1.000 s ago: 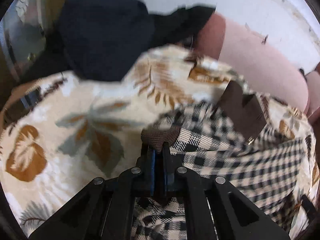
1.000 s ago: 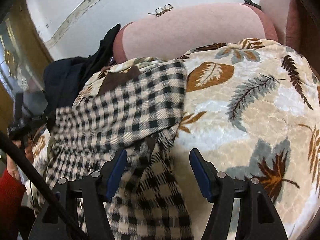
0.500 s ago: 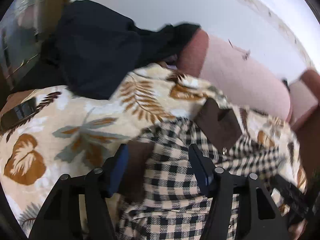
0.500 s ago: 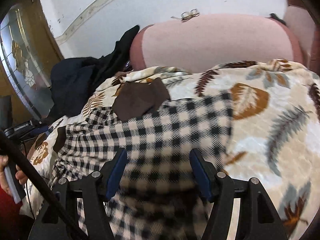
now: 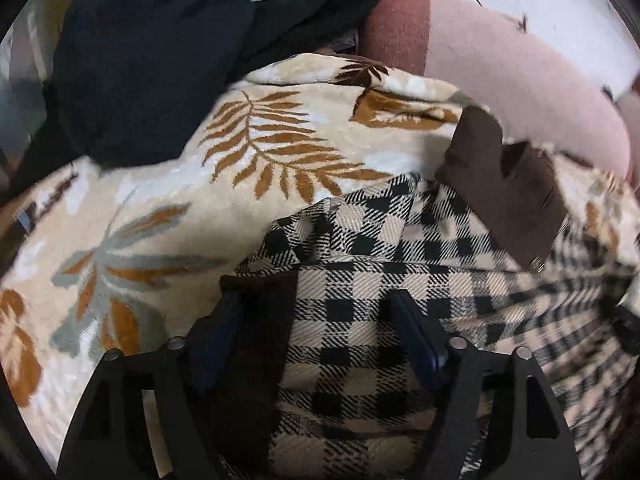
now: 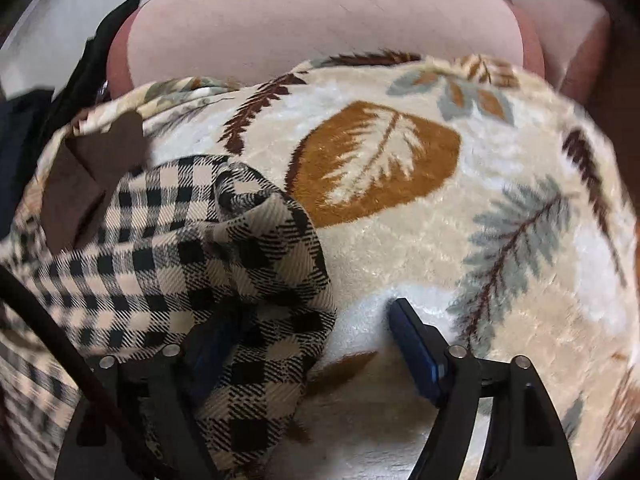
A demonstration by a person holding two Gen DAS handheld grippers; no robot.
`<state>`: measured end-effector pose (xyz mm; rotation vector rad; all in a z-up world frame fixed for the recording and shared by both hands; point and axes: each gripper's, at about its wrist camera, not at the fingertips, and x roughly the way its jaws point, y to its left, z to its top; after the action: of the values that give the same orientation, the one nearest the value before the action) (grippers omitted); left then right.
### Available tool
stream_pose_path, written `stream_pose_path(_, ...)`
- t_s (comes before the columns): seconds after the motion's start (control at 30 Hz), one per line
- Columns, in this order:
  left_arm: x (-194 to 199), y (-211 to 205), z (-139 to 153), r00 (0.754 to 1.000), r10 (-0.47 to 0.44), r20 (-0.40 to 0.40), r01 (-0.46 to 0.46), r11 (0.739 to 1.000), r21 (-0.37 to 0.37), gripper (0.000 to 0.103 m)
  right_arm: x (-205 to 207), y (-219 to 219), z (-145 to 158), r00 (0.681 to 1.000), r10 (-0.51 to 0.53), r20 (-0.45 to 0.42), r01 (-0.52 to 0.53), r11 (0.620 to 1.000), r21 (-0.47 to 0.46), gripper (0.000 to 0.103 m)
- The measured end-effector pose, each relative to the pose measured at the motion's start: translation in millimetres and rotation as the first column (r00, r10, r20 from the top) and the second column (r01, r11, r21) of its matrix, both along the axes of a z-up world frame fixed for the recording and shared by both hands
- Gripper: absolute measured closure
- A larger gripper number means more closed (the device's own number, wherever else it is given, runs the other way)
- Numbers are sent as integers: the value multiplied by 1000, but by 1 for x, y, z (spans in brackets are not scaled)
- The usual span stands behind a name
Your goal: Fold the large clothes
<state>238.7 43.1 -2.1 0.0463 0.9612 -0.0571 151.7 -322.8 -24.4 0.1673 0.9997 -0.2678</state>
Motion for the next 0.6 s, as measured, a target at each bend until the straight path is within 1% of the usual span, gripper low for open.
stream_pose_path(0.07,-3,-5,5,1000,-14,-13,14,999,42,27,-2,-3,0,1000,-15,3,15,1000,1,12)
stream_pose_path(0.1,-5,-4,11,1000,-20,-16,20,999,34,27,-3,-7,1,1000,-17,3,17,999,29,12)
stream_pose_path(0.13,-11,-1,21,1000,-27,-4,27,1000,-1,27,-4,-10,5,1000,-19,-2,19,999,38,12)
stream_pose_path(0.17,-16,2,30,1000,-28,11,28,999,-29,27,-5,-10,12,1000,-23,-4,23,999,37,17)
stream_pose_path(0.2,-23,7,39,999,-28,28,29,998,-56,27,-15,-8,29,999,-21,35,20,999,30,28)
stream_pose_path(0.23,-29,9,47,999,-31,42,35,996,-77,27,-19,-6,39,997,-11,72,8,999,43,31)
stream_pose_path(0.27,-35,11,54,998,-42,52,47,994,-94,27,-26,-1,50,994,7,110,-14,998,68,32)
stream_pose_path(0.3,-41,12,58,997,-56,54,62,993,-105,27,-34,8,66,987,46,152,-63,992,108,34)
stream_pose_path(0.37,-50,13,56,997,-70,44,74,991,-108,27,-40,26,78,977,113,181,-140,979,146,34)
stream_pose_path(0.4,-54,13,51,997,-69,29,72,992,-102,27,-44,42,78,969,169,182,-199,966,165,34)
stream_pose_path(0.47,-59,16,33,999,-40,-17,38,995,-97,27,-45,63,69,961,230,152,-252,955,153,34)
stream_pose_path(0.5,-58,21,20,999,-10,-50,5,995,-98,27,-47,73,60,961,248,122,-262,957,124,34)
stream_pose_path(0.57,-59,30,-1,992,51,-112,-59,996,-73,27,-47,79,36,966,254,49,-257,962,86,35)
stream_pose_path(0.6,-62,34,-1,993,47,-110,-58,993,-100,27,-47,76,24,969,246,13,-247,966,77,36)
